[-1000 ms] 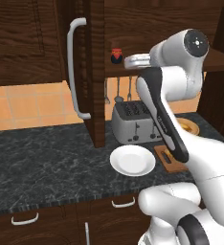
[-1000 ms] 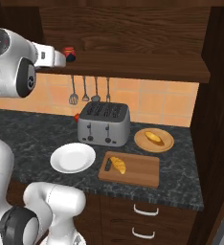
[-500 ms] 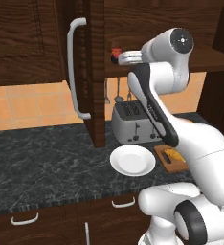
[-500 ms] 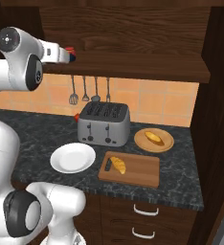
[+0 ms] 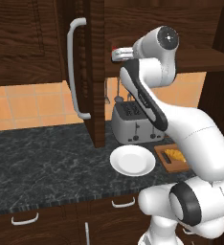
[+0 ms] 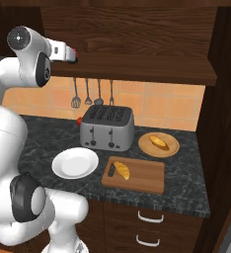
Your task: From the different types of pastries on the counter, select a croissant and place it on the cutting board. Then retrieve a jar of jam from the cabinet and place it alongside the croissant on the cutting board.
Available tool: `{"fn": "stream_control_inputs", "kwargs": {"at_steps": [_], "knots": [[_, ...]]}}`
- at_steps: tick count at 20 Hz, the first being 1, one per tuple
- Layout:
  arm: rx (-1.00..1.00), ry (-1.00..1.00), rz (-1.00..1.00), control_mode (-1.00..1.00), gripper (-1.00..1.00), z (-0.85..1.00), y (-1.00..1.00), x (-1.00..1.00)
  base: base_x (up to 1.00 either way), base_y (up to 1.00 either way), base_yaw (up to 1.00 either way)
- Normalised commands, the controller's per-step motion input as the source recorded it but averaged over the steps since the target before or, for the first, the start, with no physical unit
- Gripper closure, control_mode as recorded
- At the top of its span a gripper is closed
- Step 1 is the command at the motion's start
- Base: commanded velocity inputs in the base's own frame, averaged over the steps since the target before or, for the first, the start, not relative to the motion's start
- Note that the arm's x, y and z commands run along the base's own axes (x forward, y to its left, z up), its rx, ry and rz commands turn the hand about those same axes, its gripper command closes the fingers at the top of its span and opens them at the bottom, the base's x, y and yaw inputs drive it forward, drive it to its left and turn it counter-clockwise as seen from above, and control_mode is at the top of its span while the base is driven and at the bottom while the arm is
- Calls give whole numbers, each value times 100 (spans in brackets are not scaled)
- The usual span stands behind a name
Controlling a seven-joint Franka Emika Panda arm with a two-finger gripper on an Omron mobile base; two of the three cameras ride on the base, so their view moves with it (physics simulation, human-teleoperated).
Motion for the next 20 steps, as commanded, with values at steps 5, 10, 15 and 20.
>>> {"fn": "stream_control_inputs", "kwargs": {"at_steps": [5, 10, 15, 20], "knots": [[0, 0, 0, -100, -100, 0, 2, 57, 0, 0, 0], [0, 2, 0, -100, -100, 0, 2, 53, 0, 0, 0], [0, 1, 0, -100, -100, -10, 6, 51, 0, 0, 0], [0, 0, 0, -100, -100, -9, 6, 55, 0, 0, 0]]}}
